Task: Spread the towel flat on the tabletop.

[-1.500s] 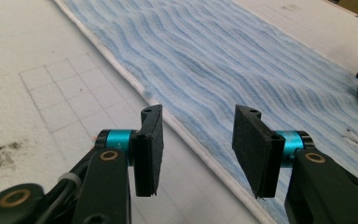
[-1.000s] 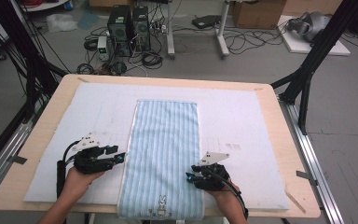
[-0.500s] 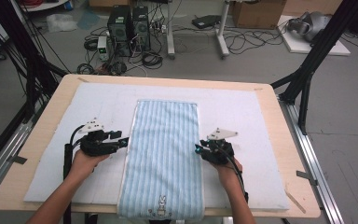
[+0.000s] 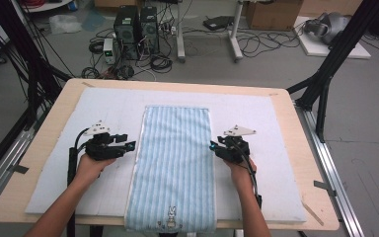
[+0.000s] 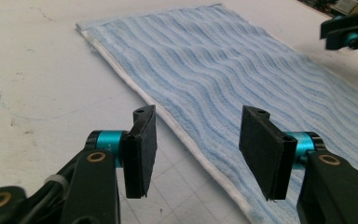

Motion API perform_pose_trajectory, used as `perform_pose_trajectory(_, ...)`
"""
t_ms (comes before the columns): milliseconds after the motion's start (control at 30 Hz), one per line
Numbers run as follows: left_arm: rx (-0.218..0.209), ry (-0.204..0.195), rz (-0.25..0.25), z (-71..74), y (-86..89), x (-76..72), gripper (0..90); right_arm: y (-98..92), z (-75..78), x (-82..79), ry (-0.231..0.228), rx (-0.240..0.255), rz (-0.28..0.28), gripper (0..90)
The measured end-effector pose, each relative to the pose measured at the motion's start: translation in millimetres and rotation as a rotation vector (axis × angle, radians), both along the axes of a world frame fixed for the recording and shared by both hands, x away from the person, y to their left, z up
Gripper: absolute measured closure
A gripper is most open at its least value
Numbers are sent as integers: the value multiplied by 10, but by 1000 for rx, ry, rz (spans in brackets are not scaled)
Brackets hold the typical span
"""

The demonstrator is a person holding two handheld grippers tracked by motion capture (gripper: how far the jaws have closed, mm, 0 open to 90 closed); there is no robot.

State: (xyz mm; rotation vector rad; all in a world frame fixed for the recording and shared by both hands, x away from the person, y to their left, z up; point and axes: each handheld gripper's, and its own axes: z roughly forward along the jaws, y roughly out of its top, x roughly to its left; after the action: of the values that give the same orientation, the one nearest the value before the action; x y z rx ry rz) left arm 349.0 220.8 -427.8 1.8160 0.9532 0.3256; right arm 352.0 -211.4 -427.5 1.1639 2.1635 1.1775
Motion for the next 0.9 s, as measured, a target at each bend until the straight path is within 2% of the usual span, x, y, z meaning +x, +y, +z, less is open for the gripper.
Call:
perform_pose_trajectory(67,-7,-11,5,8,11,4,452,-57,77,-66,-30,25,-21,473)
perform_pose_trajectory(167,-18,-27,7,32,11,20,434,-146,148,-155,-43,41,-35,351)
perform_pose_trajectory(267,-46,-41,-19,39,10,13,425,-225,150,-215,-48,0,-19,272)
perform_pose_trajectory(333,-58,-44,-26,41,11,3,345,-271,136,-245,-53,-32,9,189)
perform_pose_trajectory(400,-60,-59,-29,45,20,-10,270,-304,131,-269,-58,-28,0,106)
perform_pose_trajectory(467,-64,-62,-20,49,38,-16,229,-337,145,-281,-65,-8,-1,107)
perform_pose_trajectory(533,-66,-67,-11,49,56,-28,200,-357,160,-294,-93,-2,-2,106)
perform_pose_trajectory(733,-69,-82,-8,55,106,-39,207,-404,205,-328,-143,2,-20,107)
perform_pose_trajectory(900,-61,-95,-5,78,117,-58,214,-411,211,-337,-140,27,-36,106)
